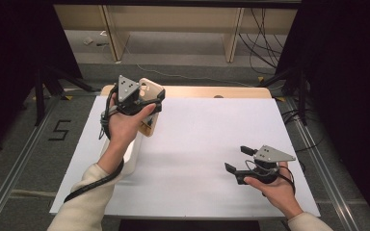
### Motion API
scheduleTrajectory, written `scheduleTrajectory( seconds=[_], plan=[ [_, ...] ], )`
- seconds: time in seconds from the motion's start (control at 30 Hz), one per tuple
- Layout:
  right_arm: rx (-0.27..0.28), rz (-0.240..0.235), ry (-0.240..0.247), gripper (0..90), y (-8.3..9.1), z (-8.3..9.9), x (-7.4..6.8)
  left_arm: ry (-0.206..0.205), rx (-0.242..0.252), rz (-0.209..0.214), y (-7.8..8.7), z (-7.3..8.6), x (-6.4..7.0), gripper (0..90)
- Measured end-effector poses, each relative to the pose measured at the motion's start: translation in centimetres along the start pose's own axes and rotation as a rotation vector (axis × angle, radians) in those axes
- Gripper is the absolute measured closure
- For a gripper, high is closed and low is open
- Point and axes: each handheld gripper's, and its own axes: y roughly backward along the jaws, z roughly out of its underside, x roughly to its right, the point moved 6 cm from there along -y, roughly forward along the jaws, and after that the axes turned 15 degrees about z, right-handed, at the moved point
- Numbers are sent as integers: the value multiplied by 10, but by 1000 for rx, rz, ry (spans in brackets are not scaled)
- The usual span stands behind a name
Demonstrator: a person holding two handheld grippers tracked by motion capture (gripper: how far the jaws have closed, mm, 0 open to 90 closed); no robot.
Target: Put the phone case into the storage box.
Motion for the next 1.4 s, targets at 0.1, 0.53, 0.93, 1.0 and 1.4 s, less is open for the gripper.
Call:
scheduleTrajectory(
  seconds=[0.1,0.53,0.93,1.0,1.4],
  plan=[
    [0,1,2,152,0,0,0,2,2,-7,1,0,-2,113],
    [0,-1,2,152,0,0,0,3,11,-36,6,-2,-11,113],
    [-2,0,4,152,0,0,0,4,17,-66,11,-3,-21,113],
    [-1,-1,4,152,0,0,0,5,17,-72,12,-3,-23,113],
    [0,-1,1,152,0,0,0,10,16,-96,15,-1,-31,113]
  ],
)
